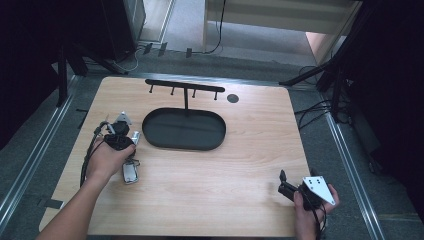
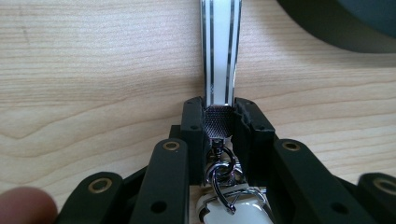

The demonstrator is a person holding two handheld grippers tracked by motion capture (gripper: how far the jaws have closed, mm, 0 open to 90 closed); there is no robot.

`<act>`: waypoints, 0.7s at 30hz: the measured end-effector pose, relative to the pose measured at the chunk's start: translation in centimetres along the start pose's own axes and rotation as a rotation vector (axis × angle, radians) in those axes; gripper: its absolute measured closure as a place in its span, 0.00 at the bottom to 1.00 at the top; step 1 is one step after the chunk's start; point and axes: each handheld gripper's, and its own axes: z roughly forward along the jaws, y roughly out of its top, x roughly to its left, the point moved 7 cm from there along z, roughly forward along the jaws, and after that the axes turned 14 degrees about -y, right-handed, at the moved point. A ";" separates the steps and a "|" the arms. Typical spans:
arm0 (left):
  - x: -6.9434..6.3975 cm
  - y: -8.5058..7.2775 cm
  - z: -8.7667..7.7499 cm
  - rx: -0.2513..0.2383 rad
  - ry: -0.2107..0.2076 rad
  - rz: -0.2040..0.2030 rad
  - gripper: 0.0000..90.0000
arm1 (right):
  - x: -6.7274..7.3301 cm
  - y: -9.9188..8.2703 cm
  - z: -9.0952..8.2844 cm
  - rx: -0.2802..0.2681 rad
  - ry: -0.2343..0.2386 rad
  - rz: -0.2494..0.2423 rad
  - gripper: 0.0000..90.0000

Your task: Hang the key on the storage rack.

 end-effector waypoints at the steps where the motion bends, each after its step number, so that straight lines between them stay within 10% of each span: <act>1: 0.0 0.0 0.0 0.000 0.000 0.000 0.83 | 0.0 0.0 0.0 0.000 0.000 0.000 0.00; 12: 0.4 0.9 -3.3 -0.250 -0.150 0.005 0.83 | 0.0 0.0 0.0 0.001 -0.001 -0.008 0.00; 21: -0.8 1.3 -5.6 -0.471 -0.205 0.150 0.83 | 0.0 0.0 0.0 0.000 -0.003 -0.007 0.00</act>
